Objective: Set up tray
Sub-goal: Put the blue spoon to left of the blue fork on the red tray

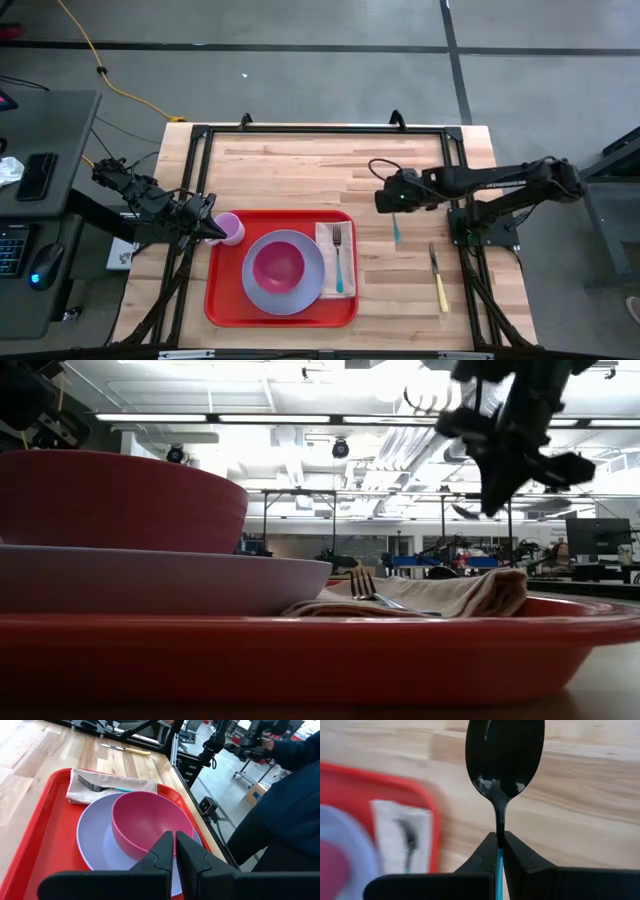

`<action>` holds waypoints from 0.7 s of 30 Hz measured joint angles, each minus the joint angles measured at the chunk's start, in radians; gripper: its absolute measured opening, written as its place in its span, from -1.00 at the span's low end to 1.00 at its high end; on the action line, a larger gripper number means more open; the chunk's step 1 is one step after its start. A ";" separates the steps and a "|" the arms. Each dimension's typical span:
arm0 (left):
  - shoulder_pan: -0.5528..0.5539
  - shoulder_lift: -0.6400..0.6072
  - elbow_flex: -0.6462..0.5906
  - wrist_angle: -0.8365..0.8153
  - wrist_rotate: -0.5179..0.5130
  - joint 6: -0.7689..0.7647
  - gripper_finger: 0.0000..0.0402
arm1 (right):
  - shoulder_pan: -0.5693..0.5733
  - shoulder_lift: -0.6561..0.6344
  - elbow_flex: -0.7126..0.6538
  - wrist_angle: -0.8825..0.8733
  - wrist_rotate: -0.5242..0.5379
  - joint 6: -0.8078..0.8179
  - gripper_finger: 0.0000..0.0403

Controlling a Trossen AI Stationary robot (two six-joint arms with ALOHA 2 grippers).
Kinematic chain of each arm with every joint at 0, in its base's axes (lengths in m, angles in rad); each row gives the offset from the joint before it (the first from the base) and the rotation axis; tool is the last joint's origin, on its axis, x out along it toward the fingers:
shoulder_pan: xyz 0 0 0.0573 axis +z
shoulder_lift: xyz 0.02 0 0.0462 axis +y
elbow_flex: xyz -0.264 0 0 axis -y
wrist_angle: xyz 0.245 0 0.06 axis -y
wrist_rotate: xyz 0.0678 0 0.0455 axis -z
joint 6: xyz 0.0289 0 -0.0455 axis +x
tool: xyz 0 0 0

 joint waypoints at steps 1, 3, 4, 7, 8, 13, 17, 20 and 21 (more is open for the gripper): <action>0.000 0.000 0.000 0.000 0.000 0.001 -0.76 | 0.016 0.000 0.014 0.002 0.008 0.011 -0.99; 0.000 0.000 0.000 0.000 0.000 0.004 -0.76 | 0.046 0.006 0.039 0.004 0.034 0.029 -1.00; 0.000 0.000 0.000 0.000 0.000 0.006 -0.76 | 0.058 0.011 0.049 0.005 0.043 0.036 -1.00; 0.000 0.000 0.000 0.000 0.002 0.008 -0.76 | 0.095 0.041 0.079 0.017 0.054 0.055 -0.99; 0.000 0.000 0.000 0.000 0.006 0.008 -0.76 | 0.106 0.056 0.090 0.021 0.054 0.060 -0.99; 0.000 0.000 0.000 0.013 0.033 0.008 -0.76 | 0.154 0.142 0.154 0.060 0.053 0.066 -0.99; 0.000 0.000 0.000 0.008 0.037 0.008 -0.76 | 0.184 0.219 0.221 0.104 0.054 0.064 -1.00; 0.000 0.000 0.000 0.008 0.038 0.008 -0.76 | 0.206 0.277 0.278 0.118 0.053 0.059 -0.99; 0.000 0.000 0.000 0.008 0.038 0.008 -0.76 | 0.213 0.297 0.296 0.124 0.053 0.058 -0.99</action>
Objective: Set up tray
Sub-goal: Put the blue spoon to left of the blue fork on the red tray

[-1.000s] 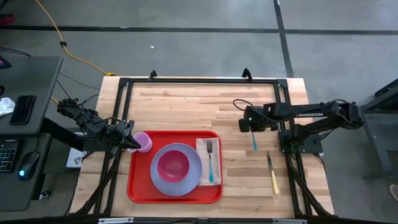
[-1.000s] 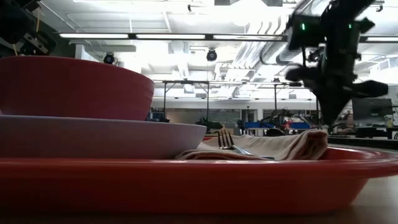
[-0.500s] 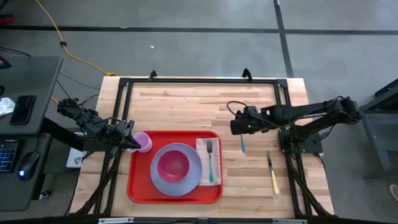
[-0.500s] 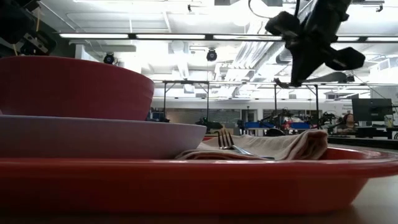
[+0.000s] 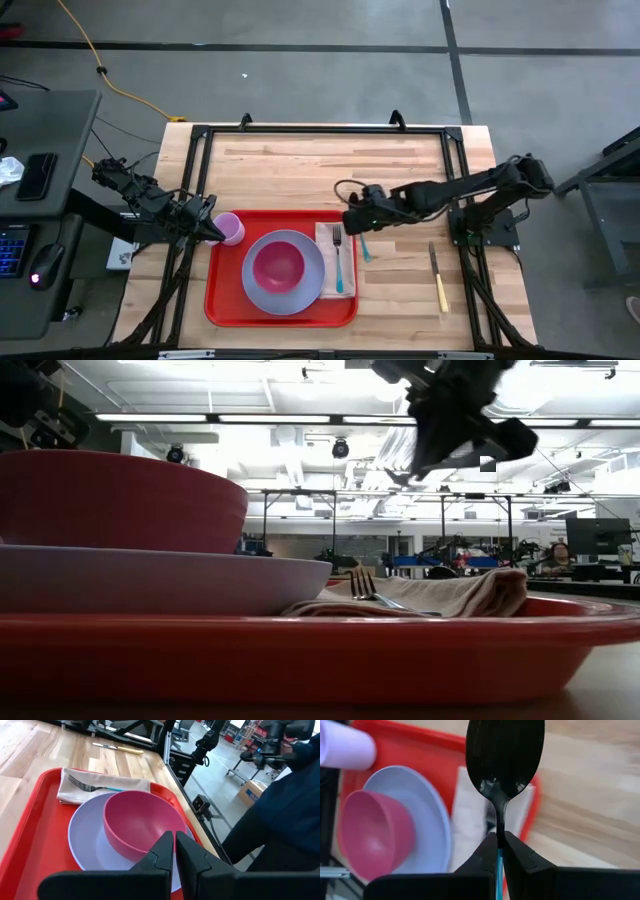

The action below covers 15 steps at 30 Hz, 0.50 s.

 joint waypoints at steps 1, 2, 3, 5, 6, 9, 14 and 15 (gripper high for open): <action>0.000 0.000 0.000 0.000 0.000 0.000 -0.76 | 0.007 0.018 0.016 0.011 0.000 0.000 -0.99; 0.000 0.000 0.000 0.000 0.000 0.000 -0.76 | 0.015 0.037 0.032 0.018 0.000 0.000 -0.99; 0.000 0.000 0.000 0.000 0.000 0.002 -0.76 | 0.022 0.056 0.049 0.022 0.000 0.000 -1.00; 0.000 0.000 0.000 0.001 0.000 0.018 -0.76 | 0.035 0.095 0.083 0.022 0.000 0.010 -0.99; 0.000 0.000 0.000 0.001 0.000 0.023 -0.76 | 0.041 0.115 0.099 0.022 -0.001 0.012 -0.99; 0.000 0.000 0.000 0.000 0.000 0.027 -0.76 | 0.058 0.175 0.150 0.022 -0.009 0.025 -1.00; 0.000 0.000 0.000 0.000 0.000 0.028 -0.76 | 0.080 0.264 0.233 0.023 -0.017 0.042 -0.99; 0.000 0.000 0.000 0.000 0.002 0.028 -0.76 | 0.084 0.280 0.249 0.022 -0.017 0.044 -1.00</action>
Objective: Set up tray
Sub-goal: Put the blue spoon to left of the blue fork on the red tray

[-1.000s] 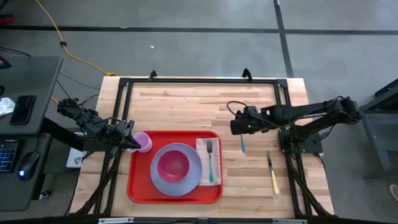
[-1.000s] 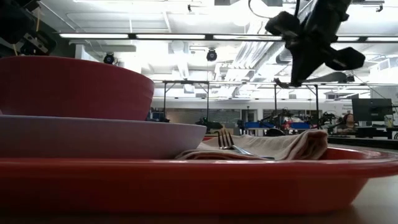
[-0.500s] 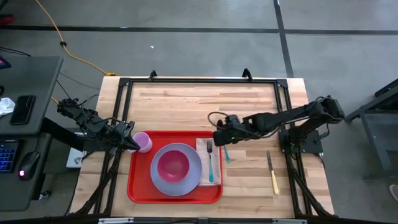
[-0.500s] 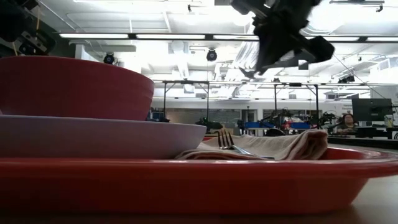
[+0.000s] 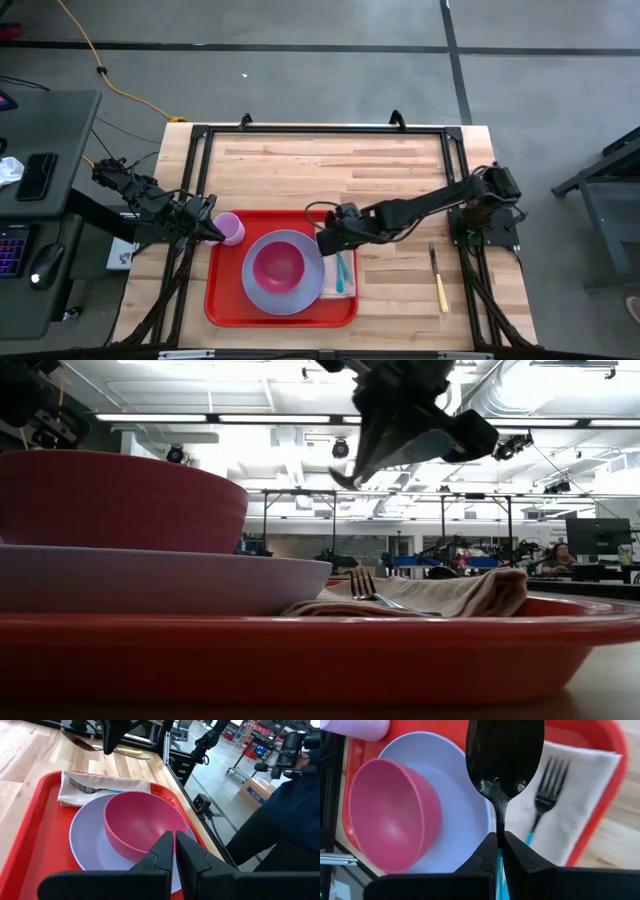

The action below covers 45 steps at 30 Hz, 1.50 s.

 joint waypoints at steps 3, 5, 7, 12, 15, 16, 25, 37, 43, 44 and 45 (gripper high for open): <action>0.000 0.000 0.000 0.000 0.004 0.000 -0.76 | 0.012 0.037 0.042 0.001 0.002 0.020 -0.99; 0.000 0.000 0.000 0.000 0.004 0.000 -0.76 | 0.020 0.054 0.062 0.001 0.006 0.036 -0.99; 0.000 0.000 0.000 0.000 0.007 0.001 -0.76 | 0.029 0.068 0.073 0.005 0.014 0.057 -1.00; 0.000 0.000 0.000 0.000 0.007 0.000 -0.76 | 0.050 0.075 0.075 0.014 0.042 0.122 -1.00; 0.000 0.000 0.000 0.000 0.007 0.000 -0.76 | 0.060 0.075 0.075 0.014 0.053 0.154 -0.99; 0.000 0.000 0.000 0.000 0.007 0.000 -0.76 | 0.062 0.075 0.075 0.014 0.053 0.162 -0.99; 0.000 0.000 0.000 0.000 0.006 -0.001 -0.76 | 0.066 0.117 0.075 0.056 0.036 0.197 -1.00; 0.000 0.000 0.000 0.000 0.017 -0.002 -0.76 | 0.066 0.146 0.033 0.051 0.020 0.227 -1.00; 0.000 0.000 0.000 0.000 0.025 -0.002 -0.76 | 0.062 0.146 -0.018 0.121 0.016 0.236 -1.00; 0.000 0.000 0.000 0.000 0.027 -0.002 -0.76 | 0.059 0.146 -0.021 0.138 0.016 0.235 -1.00; 0.000 0.000 0.000 0.000 0.030 -0.002 -0.76 | 0.058 0.146 -0.027 0.155 0.017 0.235 -0.99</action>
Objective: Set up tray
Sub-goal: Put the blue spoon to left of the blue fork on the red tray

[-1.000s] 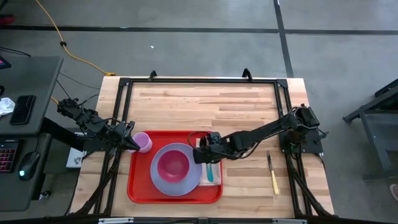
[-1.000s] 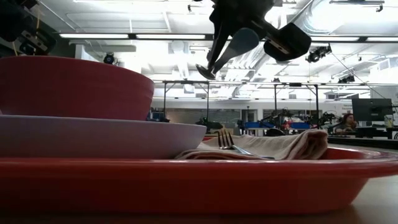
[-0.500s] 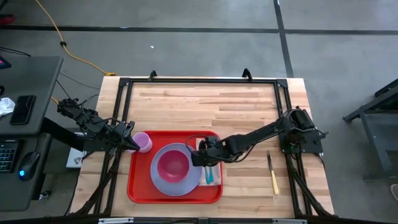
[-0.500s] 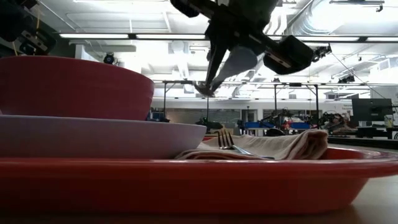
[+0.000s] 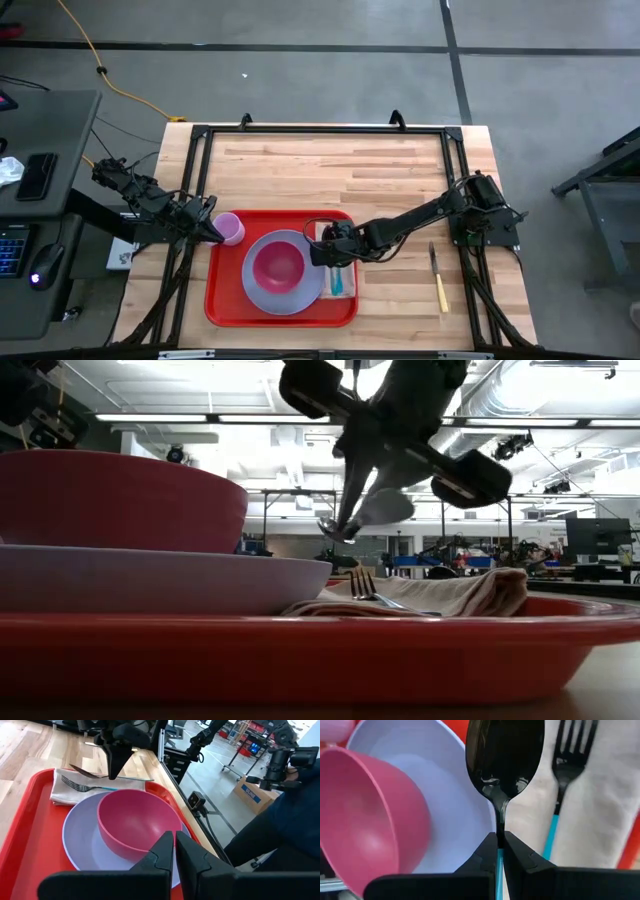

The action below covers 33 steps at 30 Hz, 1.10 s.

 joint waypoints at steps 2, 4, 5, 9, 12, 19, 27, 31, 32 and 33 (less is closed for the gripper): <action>0.000 0.000 0.000 0.000 0.000 0.000 -0.76 | -0.001 0.000 -0.014 0.015 0.004 -0.001 -0.99; 0.000 0.000 0.000 0.000 0.000 0.000 -0.76 | -0.003 0.000 -0.022 0.020 0.007 -0.001 -0.99; 0.000 0.000 0.000 0.000 0.000 0.000 -0.76 | -0.005 0.000 -0.022 0.020 0.006 -0.002 -1.00; 0.000 0.000 0.000 0.000 0.000 0.000 -0.76 | -0.013 0.000 -0.022 0.019 0.013 -0.008 -0.99; 0.000 0.000 0.000 0.000 0.001 0.000 -0.76 | -0.023 0.002 -0.022 0.020 0.022 -0.021 -0.99; 0.000 0.000 0.000 0.000 0.002 -0.001 -0.76 | -0.034 0.043 -0.022 0.023 -0.003 -0.022 -0.99; 0.000 0.000 0.000 0.000 0.004 0.000 -0.76 | -0.035 0.045 -0.022 0.030 0.010 -0.022 -0.99; 0.000 0.000 0.000 0.000 0.005 0.000 -0.76 | -0.035 0.065 -0.021 0.033 0.007 -0.021 -1.00; 0.000 0.000 0.000 0.000 0.005 0.000 -0.76 | -0.036 0.070 -0.021 0.039 0.005 -0.022 -0.99; 0.000 0.000 0.000 0.000 0.006 0.000 -0.76 | -0.037 0.075 -0.021 0.044 -0.002 -0.022 -0.99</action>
